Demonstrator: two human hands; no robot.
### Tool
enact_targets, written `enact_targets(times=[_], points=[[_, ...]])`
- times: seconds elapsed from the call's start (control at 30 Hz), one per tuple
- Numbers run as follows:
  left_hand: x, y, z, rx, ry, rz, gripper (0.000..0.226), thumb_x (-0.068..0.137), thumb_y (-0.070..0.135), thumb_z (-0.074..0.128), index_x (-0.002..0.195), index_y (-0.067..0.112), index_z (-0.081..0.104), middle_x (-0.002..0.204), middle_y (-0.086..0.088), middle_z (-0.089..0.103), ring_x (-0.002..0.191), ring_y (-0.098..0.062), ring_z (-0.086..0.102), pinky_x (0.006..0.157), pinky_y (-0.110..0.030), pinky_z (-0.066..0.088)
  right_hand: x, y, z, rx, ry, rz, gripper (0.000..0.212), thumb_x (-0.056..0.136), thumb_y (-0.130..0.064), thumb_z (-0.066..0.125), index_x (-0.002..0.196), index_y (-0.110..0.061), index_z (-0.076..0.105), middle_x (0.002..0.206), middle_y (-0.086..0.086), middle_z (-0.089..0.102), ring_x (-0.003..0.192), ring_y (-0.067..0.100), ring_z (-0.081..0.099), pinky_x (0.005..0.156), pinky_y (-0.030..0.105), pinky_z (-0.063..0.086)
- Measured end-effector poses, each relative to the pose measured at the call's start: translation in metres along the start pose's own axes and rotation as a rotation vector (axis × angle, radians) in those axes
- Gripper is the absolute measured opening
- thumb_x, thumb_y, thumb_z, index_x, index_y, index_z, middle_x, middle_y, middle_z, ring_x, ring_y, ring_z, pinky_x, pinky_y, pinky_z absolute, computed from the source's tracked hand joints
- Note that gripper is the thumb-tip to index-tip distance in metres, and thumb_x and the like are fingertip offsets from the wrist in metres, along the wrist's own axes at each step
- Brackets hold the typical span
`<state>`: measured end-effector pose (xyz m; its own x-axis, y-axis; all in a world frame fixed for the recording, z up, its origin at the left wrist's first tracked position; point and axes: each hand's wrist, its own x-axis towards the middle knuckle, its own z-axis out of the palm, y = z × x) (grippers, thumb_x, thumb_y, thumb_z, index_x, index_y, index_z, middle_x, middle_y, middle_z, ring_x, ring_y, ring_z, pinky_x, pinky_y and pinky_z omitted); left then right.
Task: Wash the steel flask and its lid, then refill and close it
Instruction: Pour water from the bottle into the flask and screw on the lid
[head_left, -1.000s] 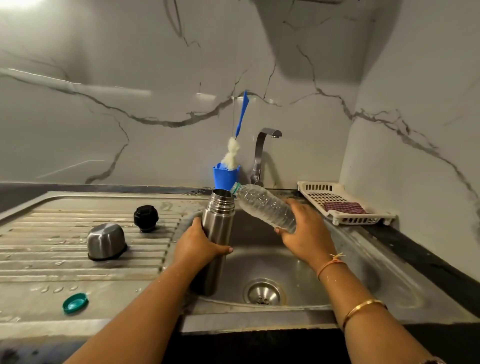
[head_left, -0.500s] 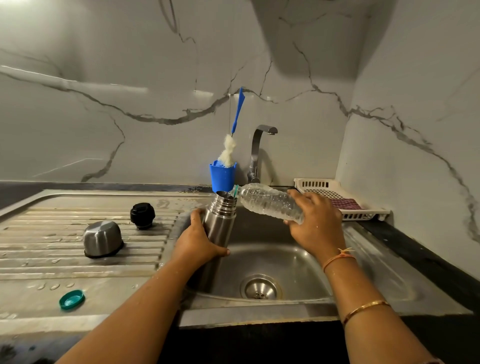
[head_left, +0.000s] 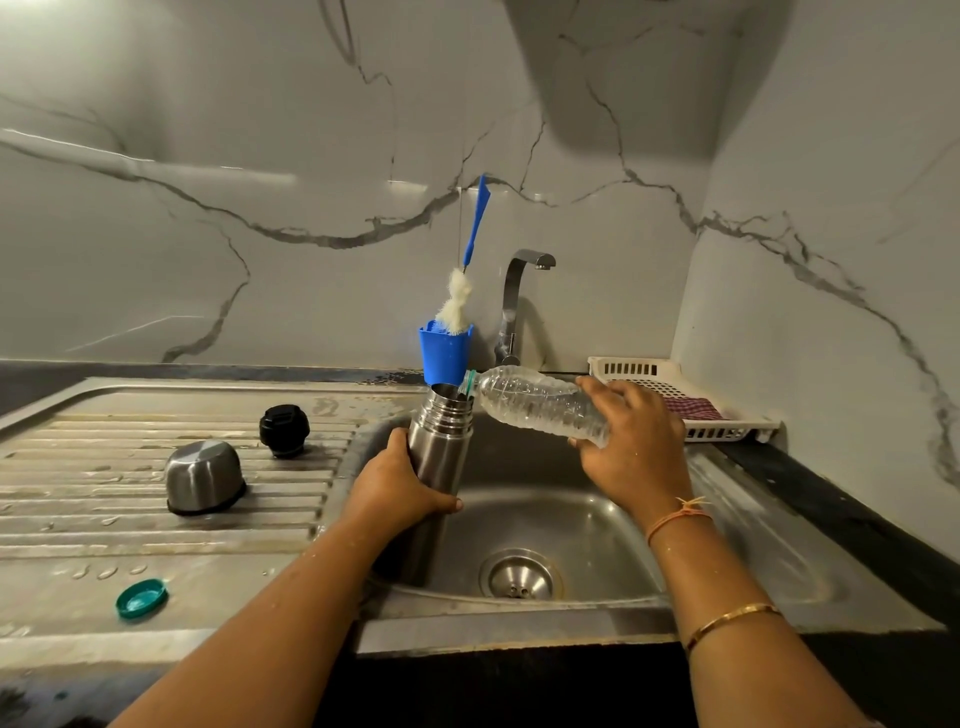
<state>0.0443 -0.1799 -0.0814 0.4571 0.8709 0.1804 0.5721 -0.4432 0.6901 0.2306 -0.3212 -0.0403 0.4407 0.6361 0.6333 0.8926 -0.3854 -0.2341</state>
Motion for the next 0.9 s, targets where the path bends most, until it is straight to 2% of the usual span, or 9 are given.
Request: enact_targets(times=[0.53,0.73,0.9], points=[[0.0015,-0.0031,0.0008,0.03,-0.004,-0.038,0.092,0.057,0.04,0.088,0.13,0.018,0.037,0.122,-0.002,0.058,0.108,-0.021,0.056,0.089,-0.034,0.049,-0.0009,-0.0002,-0.002,-0.001,0.004,-0.021,0.065,0.078,-0.023,0.068,0.139,-0.024,0.045,0.128,0.006,0.049,0.123,0.027,0.039,0.099,0.047,0.03],[0.0034,-0.0028,0.0013,-0.016,-0.012,-0.065,0.088,0.059,0.038,0.088,0.129,0.018,0.039,0.122,-0.005,0.058,0.107,-0.021,0.057,0.09,-0.039,0.053,-0.0016,0.0014,-0.0016,0.002,0.042,-0.035,0.065,0.075,-0.02,0.07,0.136,-0.021,0.049,0.125,0.009,0.053,0.119,0.03,0.042,0.096,0.049,0.033],[0.0029,-0.0018,0.0014,-0.01,-0.013,-0.067,0.085,0.061,0.037,0.087,0.129,0.016,0.041,0.124,-0.006,0.058,0.109,-0.022,0.057,0.09,-0.035,0.051,-0.0011,0.0007,-0.001,0.005,0.057,-0.046,0.063,0.074,-0.019,0.071,0.134,-0.02,0.051,0.122,0.009,0.054,0.118,0.03,0.043,0.095,0.05,0.034]])
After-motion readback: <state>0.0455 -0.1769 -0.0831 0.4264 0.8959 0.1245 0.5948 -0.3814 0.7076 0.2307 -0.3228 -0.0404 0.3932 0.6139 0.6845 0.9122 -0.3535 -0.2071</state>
